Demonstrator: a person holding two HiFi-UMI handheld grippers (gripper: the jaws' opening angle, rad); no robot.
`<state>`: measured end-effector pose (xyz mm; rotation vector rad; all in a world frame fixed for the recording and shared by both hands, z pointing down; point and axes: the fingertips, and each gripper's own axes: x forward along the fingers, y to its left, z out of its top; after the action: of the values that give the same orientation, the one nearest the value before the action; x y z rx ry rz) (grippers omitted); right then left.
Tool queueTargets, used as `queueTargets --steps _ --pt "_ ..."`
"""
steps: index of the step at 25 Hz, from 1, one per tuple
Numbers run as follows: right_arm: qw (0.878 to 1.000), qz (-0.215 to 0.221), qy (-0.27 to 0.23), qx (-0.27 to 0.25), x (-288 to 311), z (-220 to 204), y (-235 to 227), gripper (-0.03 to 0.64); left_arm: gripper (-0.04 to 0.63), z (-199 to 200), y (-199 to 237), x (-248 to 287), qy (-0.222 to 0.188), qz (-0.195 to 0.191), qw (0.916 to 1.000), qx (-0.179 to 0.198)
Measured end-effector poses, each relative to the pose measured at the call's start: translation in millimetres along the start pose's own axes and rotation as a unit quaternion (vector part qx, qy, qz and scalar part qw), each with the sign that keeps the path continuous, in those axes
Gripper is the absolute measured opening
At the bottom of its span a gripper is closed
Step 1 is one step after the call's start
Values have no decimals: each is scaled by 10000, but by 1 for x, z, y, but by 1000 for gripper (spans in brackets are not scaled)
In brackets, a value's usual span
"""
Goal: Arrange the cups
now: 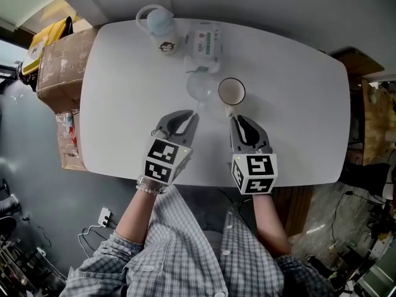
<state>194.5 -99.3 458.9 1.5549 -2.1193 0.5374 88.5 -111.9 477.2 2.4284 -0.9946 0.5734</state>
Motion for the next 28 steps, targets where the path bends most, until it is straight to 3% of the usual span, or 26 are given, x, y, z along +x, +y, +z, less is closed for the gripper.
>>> queueTargets --steps 10,20,28 --pt "9992 186 -272 -244 -22 17 15 43 12 20 -15 -36 -178 -581 9970 482" --pt "9976 52 -666 -204 -47 43 20 38 12 52 -18 -70 -591 -625 9943 624" --pt "9944 203 -963 -386 -57 70 32 37 11 73 -12 -88 -853 -554 9919 767"
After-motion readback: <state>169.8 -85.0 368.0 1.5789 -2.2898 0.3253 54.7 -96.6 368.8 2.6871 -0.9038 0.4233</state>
